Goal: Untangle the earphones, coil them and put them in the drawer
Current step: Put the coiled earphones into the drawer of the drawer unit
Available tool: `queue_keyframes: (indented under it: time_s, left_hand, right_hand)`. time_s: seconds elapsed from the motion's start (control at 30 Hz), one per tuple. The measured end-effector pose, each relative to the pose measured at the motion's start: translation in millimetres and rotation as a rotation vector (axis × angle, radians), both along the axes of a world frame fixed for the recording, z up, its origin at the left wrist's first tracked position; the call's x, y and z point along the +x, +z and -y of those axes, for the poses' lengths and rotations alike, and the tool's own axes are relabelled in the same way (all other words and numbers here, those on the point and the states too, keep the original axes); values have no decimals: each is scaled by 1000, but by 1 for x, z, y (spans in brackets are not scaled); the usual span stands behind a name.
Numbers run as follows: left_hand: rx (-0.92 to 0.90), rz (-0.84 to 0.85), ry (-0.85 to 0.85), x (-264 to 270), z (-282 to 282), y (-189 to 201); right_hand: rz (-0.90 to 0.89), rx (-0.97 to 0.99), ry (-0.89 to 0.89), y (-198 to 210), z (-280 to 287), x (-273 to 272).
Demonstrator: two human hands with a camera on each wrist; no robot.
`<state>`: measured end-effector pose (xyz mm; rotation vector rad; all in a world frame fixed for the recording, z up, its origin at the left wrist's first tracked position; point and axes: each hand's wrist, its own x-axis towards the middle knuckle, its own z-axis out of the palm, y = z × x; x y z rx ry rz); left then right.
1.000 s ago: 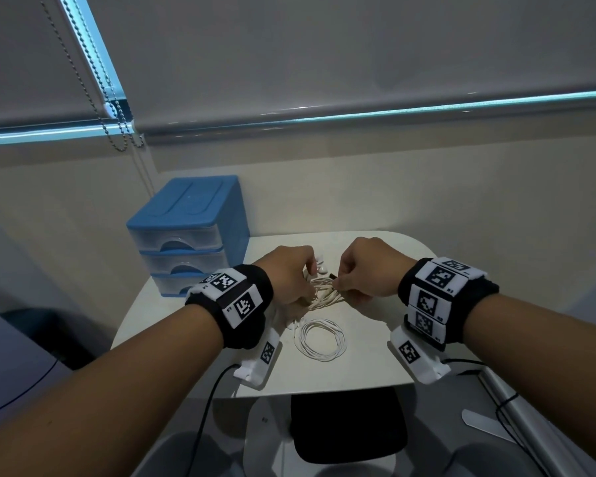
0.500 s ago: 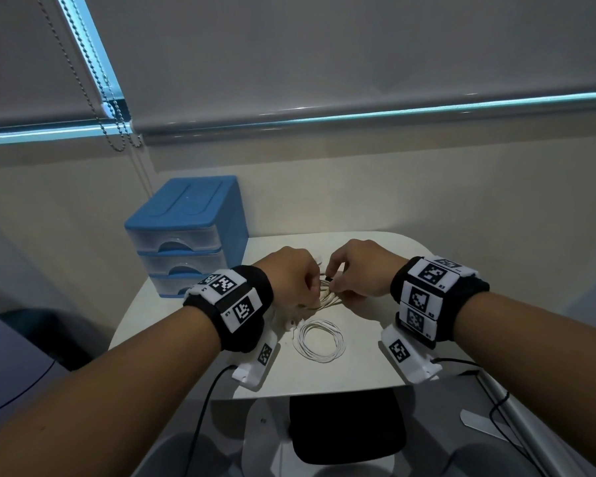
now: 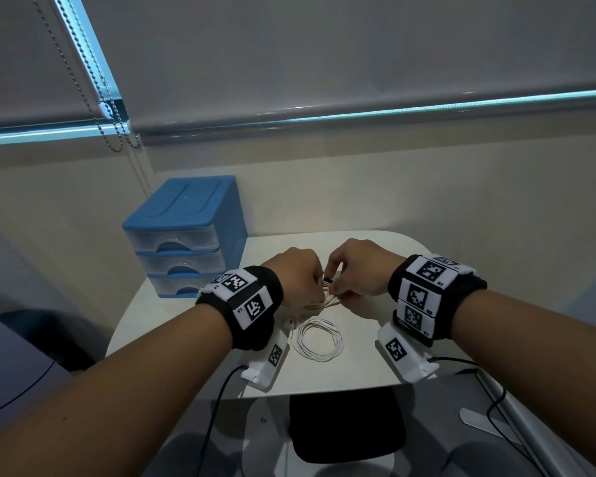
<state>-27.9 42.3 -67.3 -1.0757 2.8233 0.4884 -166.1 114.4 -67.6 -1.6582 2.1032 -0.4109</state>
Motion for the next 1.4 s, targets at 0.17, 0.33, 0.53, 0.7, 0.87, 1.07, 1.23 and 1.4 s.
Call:
queue_keyframes:
  time_s: [0.17, 0.33, 0.53, 0.7, 0.87, 1.07, 1.23, 1.4]
  left_hand:
    - [24, -53, -25, 3, 3, 7]
    - [76, -243, 7, 23, 9, 25]
    - [211, -581, 130, 72, 10, 47]
    - [369, -966, 355, 116, 16, 53]
    - [480, -1275, 595, 151, 22, 44]
    - [589, -1402, 775, 170, 24, 22]
    - [737, -1529, 859, 168, 24, 20]
    - [769, -1573, 866, 169, 28, 21]
  right_hand:
    - [-16, 3, -2, -1, 0, -1]
    - [43, -21, -43, 4, -1, -4]
    - [52, -202, 9, 34, 1, 3]
    - [65, -468, 103, 66, 9, 31]
    - [-45, -558, 252, 83, 27, 75]
    - [-273, -431, 390, 91, 48, 130]
    - [-354, -304, 374, 85, 63, 152]
    - [-306, -332, 330, 85, 65, 156]
